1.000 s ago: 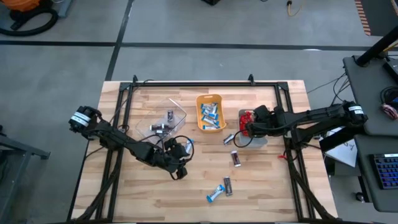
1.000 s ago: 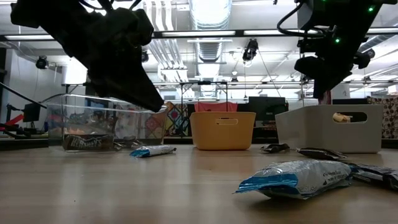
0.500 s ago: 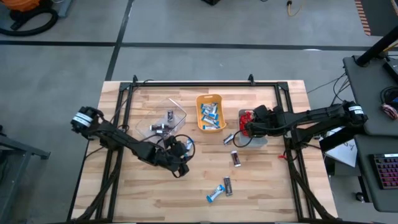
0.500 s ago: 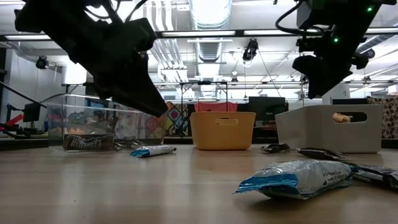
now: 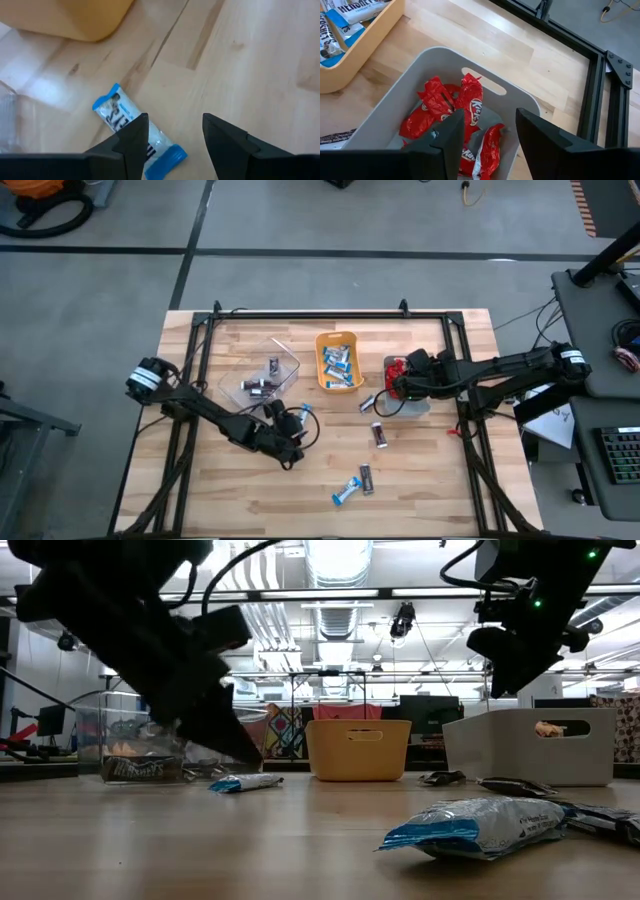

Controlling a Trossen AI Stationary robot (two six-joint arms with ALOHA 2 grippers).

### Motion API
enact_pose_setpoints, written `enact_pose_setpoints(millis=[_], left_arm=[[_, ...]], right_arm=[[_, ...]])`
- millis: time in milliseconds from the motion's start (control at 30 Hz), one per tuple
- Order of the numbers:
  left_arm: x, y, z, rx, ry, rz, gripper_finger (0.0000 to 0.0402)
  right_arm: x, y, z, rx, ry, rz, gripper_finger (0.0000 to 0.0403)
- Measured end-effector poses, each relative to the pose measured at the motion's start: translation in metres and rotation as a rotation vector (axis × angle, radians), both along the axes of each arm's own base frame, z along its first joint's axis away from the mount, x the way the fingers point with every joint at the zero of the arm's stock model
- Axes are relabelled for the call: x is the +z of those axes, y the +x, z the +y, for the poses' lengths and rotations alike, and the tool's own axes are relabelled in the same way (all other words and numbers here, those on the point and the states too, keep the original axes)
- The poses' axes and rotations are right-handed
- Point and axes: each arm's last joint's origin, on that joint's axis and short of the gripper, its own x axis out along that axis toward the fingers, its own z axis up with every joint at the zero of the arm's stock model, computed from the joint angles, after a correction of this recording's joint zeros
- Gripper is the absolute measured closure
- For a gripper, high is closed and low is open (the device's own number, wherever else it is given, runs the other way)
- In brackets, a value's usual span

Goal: Organize candy in baskets
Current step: Put the white chocolate into the yellow bin

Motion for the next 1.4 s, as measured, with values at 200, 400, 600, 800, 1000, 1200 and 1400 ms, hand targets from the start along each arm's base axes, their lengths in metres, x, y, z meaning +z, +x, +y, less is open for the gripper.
enact_pose_setpoints(millis=[200, 400, 600, 800, 1000, 1200, 1400], left_arm=[[-0.012, 0.000, 0.000, 0.062, 0.002, 0.006, 0.0234], [-0.011, 0.000, 0.002, 0.107, 0.045, -0.020, 0.0234], [-0.019, -0.002, 0.004, 0.140, 0.036, -0.002, 0.0234], [-0.032, -0.001, 0.004, 0.178, 0.033, 0.004, 0.0234], [-0.033, -0.001, 0.003, 0.177, 0.031, 0.006, 0.0249], [-0.033, -0.001, 0.003, 0.175, 0.028, 0.008, 0.0315], [-0.032, 0.000, 0.002, 0.172, 0.021, -0.011, 0.0385]], right_arm=[[0.000, 0.001, 0.000, 0.000, 0.001, -0.014, 0.0234], [0.000, 0.002, 0.000, 0.000, 0.001, -0.018, 0.0234], [0.000, 0.002, 0.000, 0.000, 0.002, -0.026, 0.0234], [0.000, 0.003, 0.000, 0.001, 0.002, -0.036, 0.0234], [0.001, 0.004, 0.000, 0.010, 0.000, -0.035, 0.0234], [0.000, 0.004, 0.000, 0.012, 0.000, -0.033, 0.0234], [0.000, 0.004, 0.001, 0.040, 0.015, -0.013, 0.0234]])
